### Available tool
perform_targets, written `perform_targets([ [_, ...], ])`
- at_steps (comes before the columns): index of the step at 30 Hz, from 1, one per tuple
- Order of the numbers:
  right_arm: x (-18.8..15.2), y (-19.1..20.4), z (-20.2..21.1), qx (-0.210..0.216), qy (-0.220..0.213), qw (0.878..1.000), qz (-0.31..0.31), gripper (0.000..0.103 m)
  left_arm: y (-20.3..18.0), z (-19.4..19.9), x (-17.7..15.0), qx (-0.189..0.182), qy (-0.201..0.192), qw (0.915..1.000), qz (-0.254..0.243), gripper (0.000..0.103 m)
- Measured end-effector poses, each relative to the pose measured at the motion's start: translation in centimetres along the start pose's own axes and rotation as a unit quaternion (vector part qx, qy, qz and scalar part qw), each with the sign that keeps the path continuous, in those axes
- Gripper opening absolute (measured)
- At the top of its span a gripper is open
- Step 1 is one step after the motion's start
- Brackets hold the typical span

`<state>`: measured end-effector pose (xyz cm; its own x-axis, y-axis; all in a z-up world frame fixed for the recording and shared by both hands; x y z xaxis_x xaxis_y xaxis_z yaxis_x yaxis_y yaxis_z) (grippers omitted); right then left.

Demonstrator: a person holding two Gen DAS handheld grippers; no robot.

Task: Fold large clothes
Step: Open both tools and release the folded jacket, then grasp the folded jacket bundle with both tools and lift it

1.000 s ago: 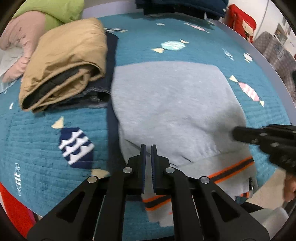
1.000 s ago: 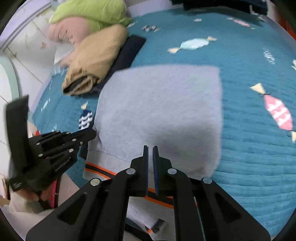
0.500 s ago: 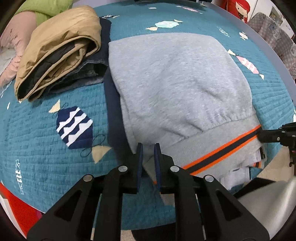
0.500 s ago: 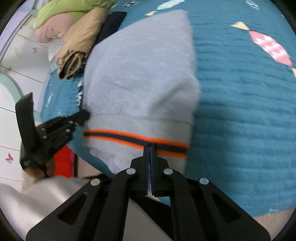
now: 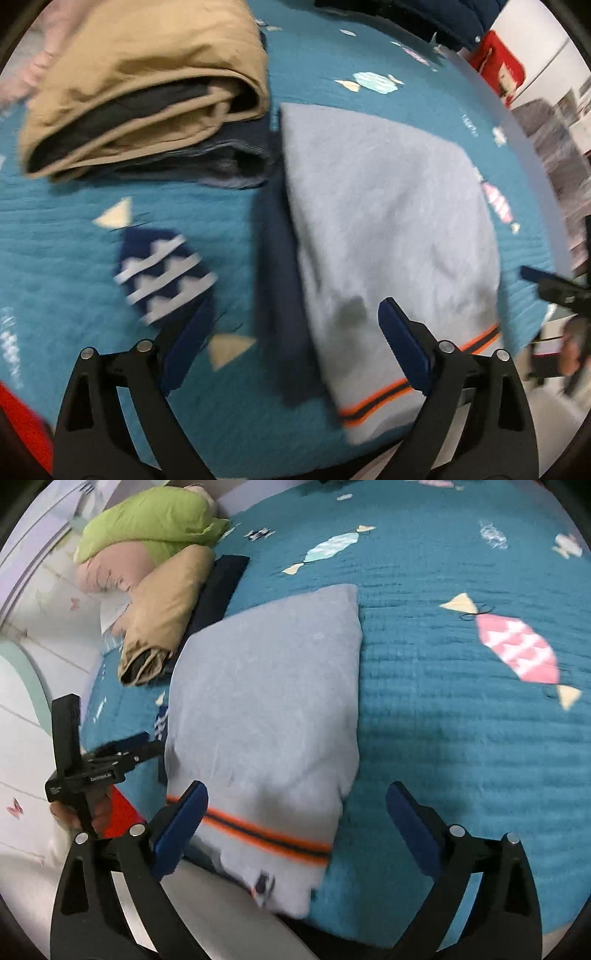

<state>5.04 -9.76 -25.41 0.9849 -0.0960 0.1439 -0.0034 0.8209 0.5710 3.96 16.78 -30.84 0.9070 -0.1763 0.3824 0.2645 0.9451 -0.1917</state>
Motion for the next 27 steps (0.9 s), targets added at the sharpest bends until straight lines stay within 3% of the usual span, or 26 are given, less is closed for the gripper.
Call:
perform_targets([
  [3,1.4,-0.2,-2.1,0.027,0.015,0.999,-0.020,0.094,0.5,-1.8,1.3,-0.062,0.020,0.9977,0.020,0.091],
  [6,2.1,0.1,-3.7,0.082,0.040,0.995,-0.037,0.094,0.9,-3.6,1.6,-0.136,0.029,0.9889,0.053,0.094],
  [11,2.8,-0.8,-5.5,0.157,0.064,0.983,-0.065,0.096,0.5,-3.9,1.8,-0.195,0.021,0.9788,0.059,0.097],
  [13,3.3,-0.8,-5.3,0.205,0.057,0.972,-0.094,0.096,-0.2,-3.6,1.5,-0.265,0.010,0.9618,0.067,0.097],
  [14,3.5,-0.7,-5.5,0.212,0.056,0.971,-0.098,0.096,-0.4,-3.8,1.7,-0.273,0.011,0.9594,0.070,0.097],
  [18,3.4,0.6,-6.1,0.172,0.055,0.979,-0.094,0.095,-0.7,-3.9,2.1,-0.265,0.012,0.9603,0.087,0.096],
  [20,3.2,1.2,-5.4,0.171,0.039,0.979,-0.105,0.088,-1.0,-3.6,2.2,-0.248,0.008,0.9642,0.094,0.088],
  [21,3.1,1.4,-4.9,0.174,0.032,0.978,-0.107,0.074,-1.1,-3.3,2.3,-0.233,0.007,0.9683,0.089,0.074],
  [22,2.9,1.6,-4.2,0.165,0.020,0.981,-0.102,0.053,-1.2,-2.7,2.2,-0.215,0.003,0.9734,0.080,0.060],
  [23,2.6,1.6,-3.7,0.139,0.009,0.986,-0.088,0.040,-1.2,-2.6,2.3,-0.204,0.001,0.9758,0.078,0.049],
  [24,2.8,1.6,-3.9,0.128,0.005,0.988,-0.081,0.033,-1.2,-2.2,2.1,-0.198,-0.001,0.9771,0.078,0.047],
  [27,2.5,2.3,-3.3,0.117,-0.007,0.990,-0.076,0.032,-1.4,-1.6,2.6,-0.185,-0.012,0.9795,0.079,0.036],
])
Point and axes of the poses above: each gripper's, at about its wrist camera, not at the fingertips, and z roughly against the way its jaws point, y to its left, x to its top, the point moved 7 cm from there along -z, roughly the way its jaws point, and after that the axes turned 15 degrees about -z, right-handed, at the moved point
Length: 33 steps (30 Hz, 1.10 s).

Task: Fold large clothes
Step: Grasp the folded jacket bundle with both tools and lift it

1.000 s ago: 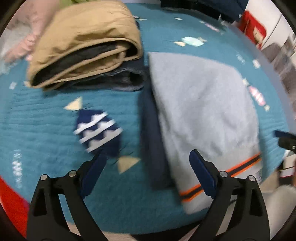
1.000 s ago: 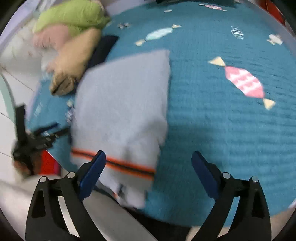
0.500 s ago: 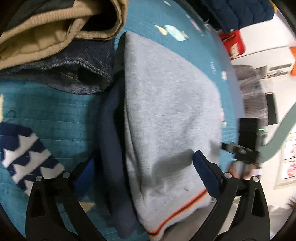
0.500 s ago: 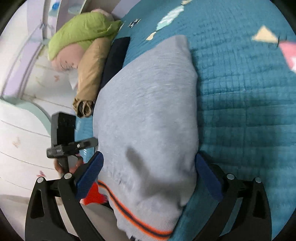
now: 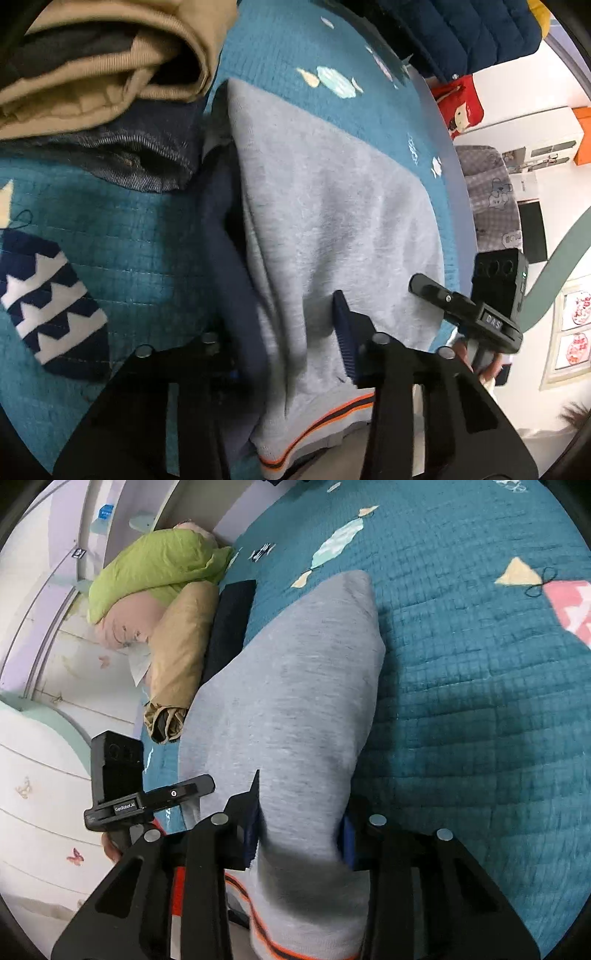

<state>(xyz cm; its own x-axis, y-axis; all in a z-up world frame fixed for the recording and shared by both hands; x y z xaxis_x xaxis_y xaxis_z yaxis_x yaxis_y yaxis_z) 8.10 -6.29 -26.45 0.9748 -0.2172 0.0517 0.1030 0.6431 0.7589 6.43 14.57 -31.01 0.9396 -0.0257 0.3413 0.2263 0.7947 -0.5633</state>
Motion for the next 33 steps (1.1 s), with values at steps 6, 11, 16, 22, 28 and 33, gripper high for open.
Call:
perform_targets([
  [6,0.2,3.6,1.5,0.006,-0.016,0.999,0.043,0.030,-3.2,3.3,2.0,0.032,-0.028,0.9978,-0.051,0.029],
  [11,1.8,8.7,4.0,0.045,-0.038,0.995,0.075,0.030,-5.0,8.6,4.7,0.030,-0.074,0.9938,-0.077,0.029],
  [16,3.0,15.4,6.0,0.058,-0.060,0.985,0.150,0.030,-6.8,14.2,7.9,0.051,-0.121,0.9857,-0.106,0.029],
  [22,4.5,25.9,6.4,0.097,-0.064,0.969,0.217,0.030,-8.0,23.0,11.4,0.105,-0.177,0.9699,-0.130,0.029],
  [28,5.3,37.4,4.8,0.164,-0.045,0.950,0.264,0.031,-7.6,35.2,13.8,0.186,-0.243,0.9438,-0.125,0.029],
  [33,5.4,45.0,0.8,0.233,0.011,0.938,0.255,0.031,-5.9,43.8,15.2,0.262,-0.272,0.9208,-0.098,0.029],
])
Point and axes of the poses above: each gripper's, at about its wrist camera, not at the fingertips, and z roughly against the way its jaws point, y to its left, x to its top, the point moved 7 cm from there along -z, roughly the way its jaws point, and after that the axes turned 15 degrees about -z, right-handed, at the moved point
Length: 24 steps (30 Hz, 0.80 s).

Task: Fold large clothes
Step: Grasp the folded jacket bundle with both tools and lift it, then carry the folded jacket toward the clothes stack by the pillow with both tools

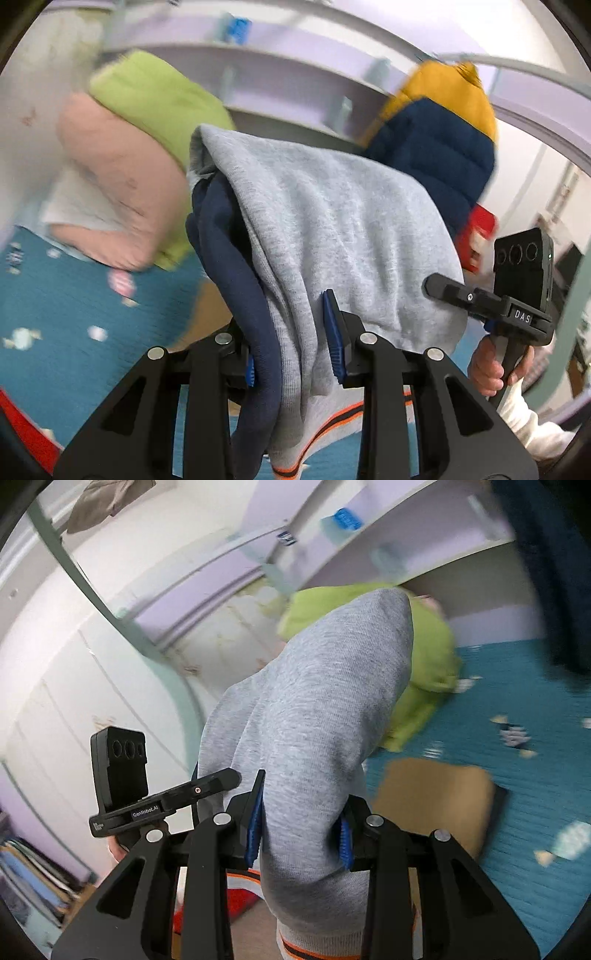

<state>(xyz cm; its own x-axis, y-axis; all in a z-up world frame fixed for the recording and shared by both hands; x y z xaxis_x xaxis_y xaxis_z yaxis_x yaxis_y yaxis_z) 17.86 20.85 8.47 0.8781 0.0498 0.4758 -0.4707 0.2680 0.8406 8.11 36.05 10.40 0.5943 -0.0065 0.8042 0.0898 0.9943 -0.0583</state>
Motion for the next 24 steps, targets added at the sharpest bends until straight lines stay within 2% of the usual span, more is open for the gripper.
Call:
perform_targets([
  [2,1.2,0.3,-3.2,0.030,0.015,0.999,-0.017,0.031,2.8,1.4,1.2,0.029,0.002,0.9995,0.007,0.029],
  [4,1.8,-0.1,-5.4,0.044,0.027,0.998,-0.031,0.031,5.0,1.3,1.9,0.044,0.010,0.9988,0.018,0.029],
  [7,1.7,-4.0,-8.3,0.036,0.037,0.997,-0.065,0.031,7.1,-1.4,1.1,0.038,0.030,0.9984,0.029,0.029],
  [9,1.1,-8.6,-9.4,0.002,0.038,0.996,-0.085,0.031,8.5,-5.5,-1.2,0.012,0.052,0.9973,0.050,0.029],
  [11,-0.5,-15.5,-10.4,-0.081,0.035,0.992,-0.093,0.031,9.2,-11.8,-5.3,-0.030,0.078,0.9930,0.084,0.030],
  [13,-2.0,-21.7,-10.6,-0.163,0.034,0.980,-0.112,0.031,9.1,-18.3,-10.3,-0.059,0.110,0.9854,0.116,0.029],
  [14,-2.9,-26.0,-10.6,-0.223,0.034,0.966,-0.128,0.031,8.9,-20.7,-12.4,-0.066,0.128,0.9811,0.129,0.029],
  [15,-3.3,-28.1,-10.3,-0.247,0.027,0.960,-0.127,0.031,8.6,-24.3,-15.9,-0.071,0.165,0.9723,0.150,0.028],
  [16,-3.5,-29.5,-10.1,-0.249,0.021,0.960,-0.125,0.032,8.6,-26.0,-17.7,-0.059,0.182,0.9701,0.150,0.025],
  [17,-3.4,-30.4,-9.8,-0.235,0.024,0.962,-0.136,0.034,8.6,-27.8,-19.5,-0.026,0.190,0.9736,0.125,0.025],
  [18,-3.4,-30.5,-9.9,-0.228,0.032,0.963,-0.143,0.035,8.5,-28.5,-20.2,-0.017,0.181,0.9786,0.096,0.025],
  [19,-3.3,-30.2,-10.2,-0.232,0.040,0.962,-0.135,0.036,8.9,-28.6,-20.3,-0.017,0.179,0.9790,0.097,0.025],
  [22,-2.9,-28.0,-10.9,-0.265,0.053,0.960,-0.070,0.037,10.2,-27.6,-19.4,-0.020,0.187,0.9761,0.110,0.026],
  [24,-3.0,-27.0,-10.5,-0.266,0.052,0.960,-0.067,0.038,10.8,-26.2,-17.7,0.032,0.195,0.9789,0.052,0.029],
])
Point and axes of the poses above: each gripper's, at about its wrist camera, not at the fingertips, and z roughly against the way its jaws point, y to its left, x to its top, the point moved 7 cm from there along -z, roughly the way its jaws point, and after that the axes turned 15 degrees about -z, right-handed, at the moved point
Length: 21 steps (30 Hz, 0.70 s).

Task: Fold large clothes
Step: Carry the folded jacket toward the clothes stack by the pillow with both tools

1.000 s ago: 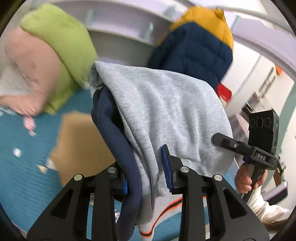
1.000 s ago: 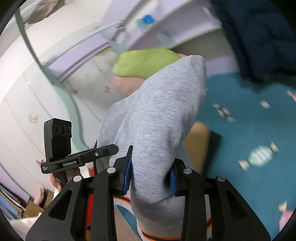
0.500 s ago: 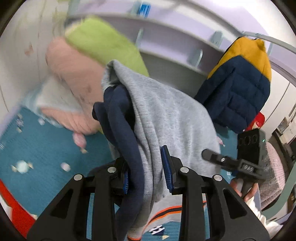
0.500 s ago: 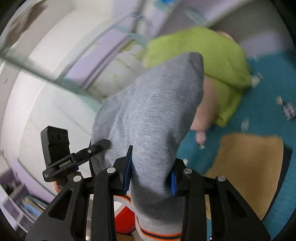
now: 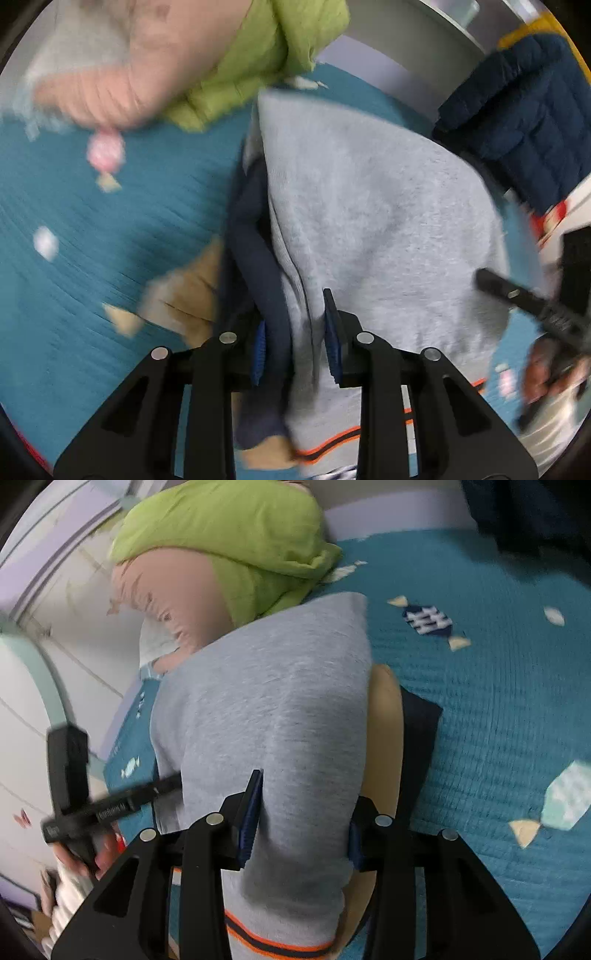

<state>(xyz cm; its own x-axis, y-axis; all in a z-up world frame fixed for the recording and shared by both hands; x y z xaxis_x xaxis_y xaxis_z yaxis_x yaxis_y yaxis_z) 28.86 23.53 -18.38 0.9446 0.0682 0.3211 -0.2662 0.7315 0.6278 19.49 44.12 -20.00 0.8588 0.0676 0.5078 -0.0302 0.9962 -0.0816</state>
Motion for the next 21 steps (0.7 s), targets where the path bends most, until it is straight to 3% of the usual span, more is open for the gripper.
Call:
perform_targets([
  [2,0.2,0.5,1.7,-0.014,-0.033,0.999,0.003,0.039,0.4,2.1,0.7,0.079,-0.005,0.9958,-0.045,0.043],
  [4,0.6,0.5,4.0,-0.037,-0.092,0.995,0.021,0.043,-0.3,4.6,1.7,0.132,-0.035,0.9875,-0.078,0.043],
  [6,1.1,1.9,6.8,-0.052,-0.173,0.982,0.058,0.045,-1.7,6.1,2.4,0.148,-0.062,0.9828,-0.092,0.043],
  [8,1.3,3.7,7.8,-0.043,-0.201,0.974,0.094,0.045,-3.5,6.8,3.2,0.136,-0.085,0.9819,-0.102,0.043],
  [11,1.1,4.4,5.0,-0.062,-0.161,0.978,0.115,0.028,-5.3,4.3,3.4,0.100,-0.085,0.9865,-0.098,0.042],
  [12,0.9,2.8,2.4,-0.092,-0.134,0.982,0.098,0.023,-5.0,2.8,2.8,0.095,-0.071,0.9899,-0.078,0.042],
  [14,0.5,-0.2,-1.0,-0.136,-0.107,0.982,0.073,0.023,-3.9,-0.7,0.7,0.075,-0.030,0.9965,-0.023,0.042],
  [15,0.0,-1.9,-2.9,-0.145,-0.098,0.982,0.069,0.023,-3.8,-1.7,-0.3,0.056,-0.040,0.9976,-0.006,0.042],
  [17,-0.5,-3.2,-3.3,-0.117,-0.108,0.985,0.062,0.023,-3.0,-2.3,-1.5,0.033,-0.075,0.9966,0.009,0.042],
  [21,-0.5,-2.4,-1.3,-0.131,-0.075,0.988,0.041,0.023,-3.3,0.0,-1.2,0.055,-0.077,0.9955,0.004,0.042],
])
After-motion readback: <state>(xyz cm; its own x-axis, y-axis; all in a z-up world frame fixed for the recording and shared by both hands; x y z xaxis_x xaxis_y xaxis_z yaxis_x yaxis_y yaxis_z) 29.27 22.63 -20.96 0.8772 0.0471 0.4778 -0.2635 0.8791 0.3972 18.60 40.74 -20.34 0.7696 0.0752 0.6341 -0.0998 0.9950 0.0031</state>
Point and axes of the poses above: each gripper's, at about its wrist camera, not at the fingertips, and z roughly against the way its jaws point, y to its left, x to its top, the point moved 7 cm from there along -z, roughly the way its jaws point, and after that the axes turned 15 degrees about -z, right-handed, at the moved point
